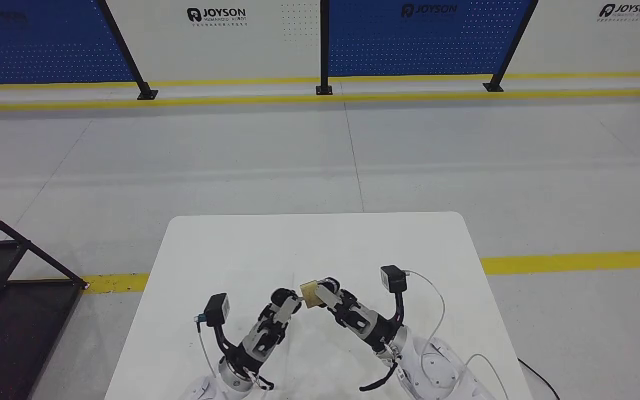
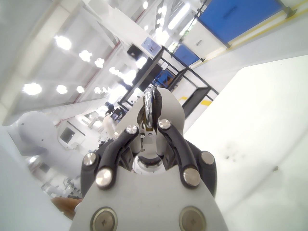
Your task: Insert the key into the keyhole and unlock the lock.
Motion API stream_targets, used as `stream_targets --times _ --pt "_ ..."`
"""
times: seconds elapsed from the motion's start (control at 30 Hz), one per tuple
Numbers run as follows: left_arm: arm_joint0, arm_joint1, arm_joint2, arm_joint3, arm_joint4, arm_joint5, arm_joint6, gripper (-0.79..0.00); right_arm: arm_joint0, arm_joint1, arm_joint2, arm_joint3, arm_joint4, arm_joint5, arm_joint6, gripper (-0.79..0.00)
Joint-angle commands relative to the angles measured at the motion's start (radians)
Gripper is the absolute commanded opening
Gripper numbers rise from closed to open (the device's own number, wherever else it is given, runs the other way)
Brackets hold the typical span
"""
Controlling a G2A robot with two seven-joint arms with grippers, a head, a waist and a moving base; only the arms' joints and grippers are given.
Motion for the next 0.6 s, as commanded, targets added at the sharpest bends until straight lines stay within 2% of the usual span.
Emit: stream_targets --times 0.0,0.23,0.43,0.57 --pt "0.0 0.0 0.0 0.0 0.001 0.001 -0.002 -0.557 0.0 0.0 0.0 0.0 0.0 0.0 0.0 -0.785" --pt "0.0 0.0 -0.001 0.003 0.0 0.0 -0.002 -0.65 0.0 0.001 0.0 -0.001 0.002 0.005 -0.004 -0.785" --pt "-0.001 0.0 -0.003 0.003 0.017 0.0 -0.004 -0.785 0.002 0.002 -0.001 0.0 0.002 0.004 -0.003 -0.785" --pt "-0.003 -0.001 -0.006 0.002 0.057 0.014 0.013 -0.785 0.002 0.003 -0.002 0.0 0.0 0.004 -0.001 -0.785"
